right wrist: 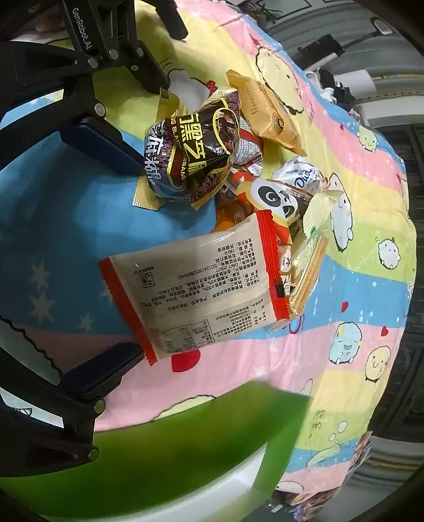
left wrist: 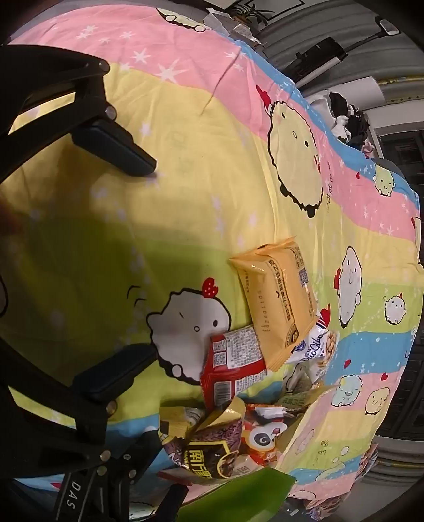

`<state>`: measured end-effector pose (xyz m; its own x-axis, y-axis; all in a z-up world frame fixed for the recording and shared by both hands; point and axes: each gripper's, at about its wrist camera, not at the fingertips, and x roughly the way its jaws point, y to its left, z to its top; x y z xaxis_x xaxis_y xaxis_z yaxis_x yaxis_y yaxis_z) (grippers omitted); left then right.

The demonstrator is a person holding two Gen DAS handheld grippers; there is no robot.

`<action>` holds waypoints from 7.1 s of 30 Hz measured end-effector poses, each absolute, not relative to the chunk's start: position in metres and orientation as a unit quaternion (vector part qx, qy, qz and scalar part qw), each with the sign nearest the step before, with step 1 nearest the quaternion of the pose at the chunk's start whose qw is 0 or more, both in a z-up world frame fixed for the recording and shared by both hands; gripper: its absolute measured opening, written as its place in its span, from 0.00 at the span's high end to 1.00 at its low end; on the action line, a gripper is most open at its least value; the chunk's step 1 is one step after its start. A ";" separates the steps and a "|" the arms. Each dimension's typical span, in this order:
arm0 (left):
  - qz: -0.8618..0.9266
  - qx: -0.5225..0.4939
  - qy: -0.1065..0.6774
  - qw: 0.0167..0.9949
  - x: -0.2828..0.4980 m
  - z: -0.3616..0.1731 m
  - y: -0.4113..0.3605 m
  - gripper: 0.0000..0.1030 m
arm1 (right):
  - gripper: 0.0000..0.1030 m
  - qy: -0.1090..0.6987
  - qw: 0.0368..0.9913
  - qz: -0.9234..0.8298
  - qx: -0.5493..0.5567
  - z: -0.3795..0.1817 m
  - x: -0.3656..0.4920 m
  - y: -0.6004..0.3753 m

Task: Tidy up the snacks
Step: 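Move the right tool toward the black sesame snack bag, then grasp the black sesame snack bag with the right tool, then carry the black sesame bag into the green box and open the right tool, then return the right tool to the snack pile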

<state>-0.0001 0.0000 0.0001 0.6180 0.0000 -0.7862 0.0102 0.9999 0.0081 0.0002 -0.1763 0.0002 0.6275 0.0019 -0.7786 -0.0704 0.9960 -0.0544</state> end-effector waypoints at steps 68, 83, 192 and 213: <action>-0.062 -0.120 0.422 0.897 -0.004 0.051 0.046 0.45 | 0.34 0.429 0.886 0.133 0.120 0.075 -0.004 -0.176; -0.076 -0.105 0.438 0.890 -0.003 0.045 0.039 0.45 | 0.60 0.478 0.864 0.138 0.074 0.060 0.008 -0.154; -0.355 0.010 0.397 0.847 -0.046 0.131 -0.235 0.11 | 0.21 0.377 0.866 -0.033 0.327 0.092 -0.076 -0.396; 0.008 -0.102 0.403 0.909 -0.025 0.068 0.033 0.02 | 0.04 0.351 0.931 0.019 0.092 0.117 -0.037 -0.209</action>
